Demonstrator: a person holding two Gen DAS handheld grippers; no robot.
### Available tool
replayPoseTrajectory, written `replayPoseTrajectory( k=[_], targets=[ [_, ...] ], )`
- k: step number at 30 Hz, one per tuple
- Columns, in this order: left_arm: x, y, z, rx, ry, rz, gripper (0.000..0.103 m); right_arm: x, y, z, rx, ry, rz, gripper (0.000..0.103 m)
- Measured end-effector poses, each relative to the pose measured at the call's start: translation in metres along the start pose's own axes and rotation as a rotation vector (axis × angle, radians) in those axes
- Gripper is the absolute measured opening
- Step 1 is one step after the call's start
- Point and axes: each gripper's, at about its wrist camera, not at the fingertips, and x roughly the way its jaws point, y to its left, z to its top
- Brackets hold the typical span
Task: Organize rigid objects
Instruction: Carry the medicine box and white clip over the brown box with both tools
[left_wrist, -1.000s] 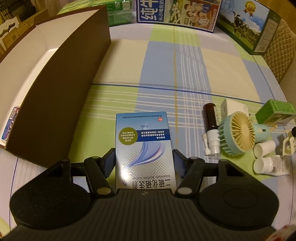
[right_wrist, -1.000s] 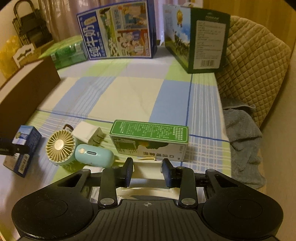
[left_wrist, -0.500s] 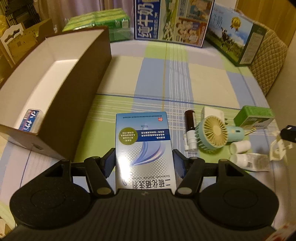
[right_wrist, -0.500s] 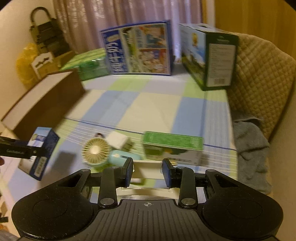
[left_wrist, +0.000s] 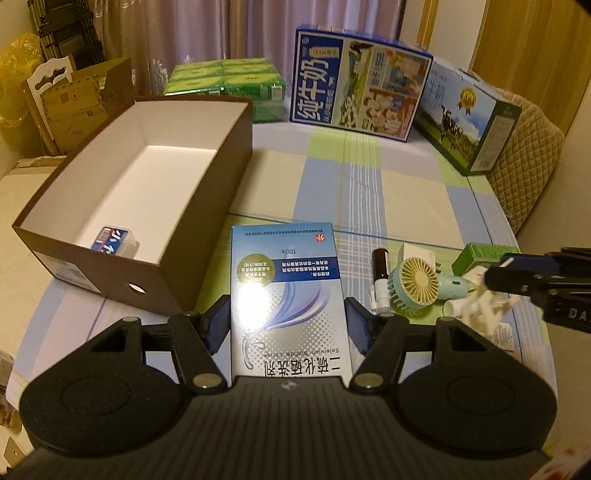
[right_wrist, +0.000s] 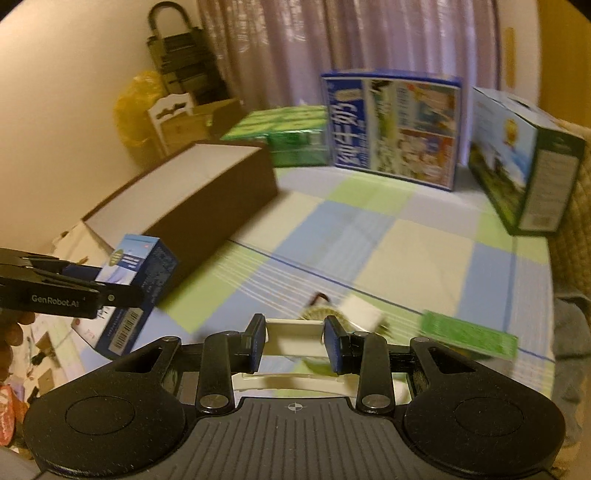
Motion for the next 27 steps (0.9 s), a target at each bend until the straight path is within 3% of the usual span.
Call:
replayPoseTrajectory(
  k=[13, 27],
  targets=[
    [-0.012, 0.099, 0.051, 0.044, -0.065, -0.04, 0.061, 0.07, 0.104, 0.068, -0.036, -0.052, 0.08, 0.031],
    [0.033, 0.211, 0.108, 0.126, -0.039, -0.011, 0.061, 0.175, 0.187, 0.133, -0.056, -0.049, 0.081, 0.031]
  ],
)
